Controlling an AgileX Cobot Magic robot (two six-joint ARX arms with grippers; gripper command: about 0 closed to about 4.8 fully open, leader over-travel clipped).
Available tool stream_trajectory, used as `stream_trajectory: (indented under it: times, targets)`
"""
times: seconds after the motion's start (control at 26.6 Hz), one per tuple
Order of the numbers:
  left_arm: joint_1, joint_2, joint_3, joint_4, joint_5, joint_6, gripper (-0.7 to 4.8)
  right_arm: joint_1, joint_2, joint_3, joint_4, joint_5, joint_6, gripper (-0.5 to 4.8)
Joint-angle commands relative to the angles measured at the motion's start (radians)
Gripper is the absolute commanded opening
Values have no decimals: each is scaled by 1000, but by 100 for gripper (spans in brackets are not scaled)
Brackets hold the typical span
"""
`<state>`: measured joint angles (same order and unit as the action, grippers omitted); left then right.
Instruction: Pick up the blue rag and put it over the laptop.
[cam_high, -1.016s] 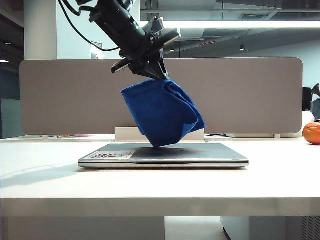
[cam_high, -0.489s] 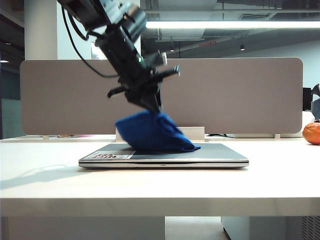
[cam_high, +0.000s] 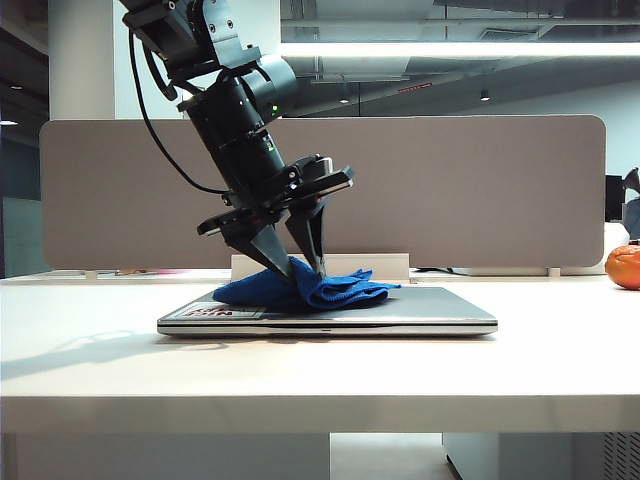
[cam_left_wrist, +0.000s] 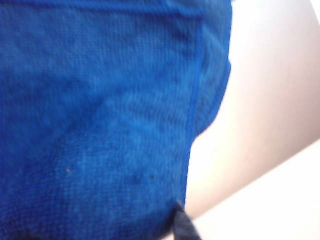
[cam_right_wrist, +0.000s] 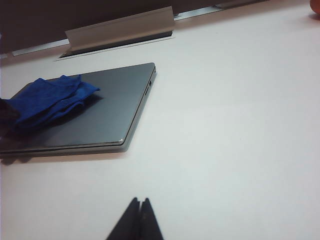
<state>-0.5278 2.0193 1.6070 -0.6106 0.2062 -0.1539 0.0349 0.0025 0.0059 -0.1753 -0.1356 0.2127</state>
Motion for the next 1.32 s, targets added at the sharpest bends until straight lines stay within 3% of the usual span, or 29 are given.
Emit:
stream_trajectory:
  times: [0.04, 0.23, 0.53, 0.64, 0.72, 0.79, 1.32]
  targets:
    - [-1, -8, 16, -82, 6, -3, 165, 1, -2, -4, 11, -1, 1, -5]
    - [0, -11, 87, -229, -11, 16, 198, 1, -2, -4, 12, -13, 1, -5]
    - [0, -13, 289, -514, -58, 128, 165, 1, -2, -4, 23, -164, 2, -5]
    - [0, -34, 293, -538, -75, 169, 46, 2, -2, -4, 39, -248, 42, -5]
    - [0, -42, 293, -548, -75, 179, 41, 2, -2, -4, 45, -272, 63, -5]
    - [0, -53, 293, -555, -77, 185, -3, 2, -2, -4, 53, -299, 84, -5]
    - [0, -249, 292, -560, -230, 199, -6, 2, -2, -4, 56, -406, 125, -5]
